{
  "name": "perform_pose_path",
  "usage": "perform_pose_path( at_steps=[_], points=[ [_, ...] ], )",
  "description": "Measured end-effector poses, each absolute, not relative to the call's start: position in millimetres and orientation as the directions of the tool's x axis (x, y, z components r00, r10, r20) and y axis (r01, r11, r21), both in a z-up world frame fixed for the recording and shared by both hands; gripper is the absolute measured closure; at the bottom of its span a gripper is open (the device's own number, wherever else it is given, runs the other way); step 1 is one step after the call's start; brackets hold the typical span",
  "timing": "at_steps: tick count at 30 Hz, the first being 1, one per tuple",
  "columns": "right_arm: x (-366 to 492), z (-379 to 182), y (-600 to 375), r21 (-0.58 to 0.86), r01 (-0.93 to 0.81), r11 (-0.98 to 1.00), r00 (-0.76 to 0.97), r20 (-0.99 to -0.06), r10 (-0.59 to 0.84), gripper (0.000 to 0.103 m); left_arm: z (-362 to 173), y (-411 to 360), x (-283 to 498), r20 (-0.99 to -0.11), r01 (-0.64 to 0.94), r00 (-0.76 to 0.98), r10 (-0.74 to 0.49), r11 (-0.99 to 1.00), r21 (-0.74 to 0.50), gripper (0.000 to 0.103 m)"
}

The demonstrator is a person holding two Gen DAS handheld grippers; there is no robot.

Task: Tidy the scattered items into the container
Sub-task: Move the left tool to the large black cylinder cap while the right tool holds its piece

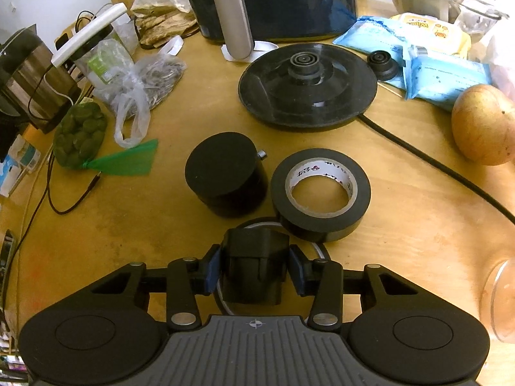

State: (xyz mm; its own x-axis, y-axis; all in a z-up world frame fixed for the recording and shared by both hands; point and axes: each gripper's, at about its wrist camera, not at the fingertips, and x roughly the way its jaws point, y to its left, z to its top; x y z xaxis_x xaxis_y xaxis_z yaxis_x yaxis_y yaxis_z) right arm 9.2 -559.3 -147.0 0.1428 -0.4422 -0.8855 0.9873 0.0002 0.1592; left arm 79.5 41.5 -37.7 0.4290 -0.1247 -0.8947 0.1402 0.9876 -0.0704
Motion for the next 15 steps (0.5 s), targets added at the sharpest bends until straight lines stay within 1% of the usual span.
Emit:
perform_pose_path(
  at_steps=[15],
  points=[
    [6.2, -113.5, -536.1, 0.183, 0.982, 0.043, 0.180, -0.857, -0.484, 0.057, -27.5, 13.8, 90.3, -0.877, 0.221, 0.461, -0.139, 0.974, -0.039, 0.034]
  ],
)
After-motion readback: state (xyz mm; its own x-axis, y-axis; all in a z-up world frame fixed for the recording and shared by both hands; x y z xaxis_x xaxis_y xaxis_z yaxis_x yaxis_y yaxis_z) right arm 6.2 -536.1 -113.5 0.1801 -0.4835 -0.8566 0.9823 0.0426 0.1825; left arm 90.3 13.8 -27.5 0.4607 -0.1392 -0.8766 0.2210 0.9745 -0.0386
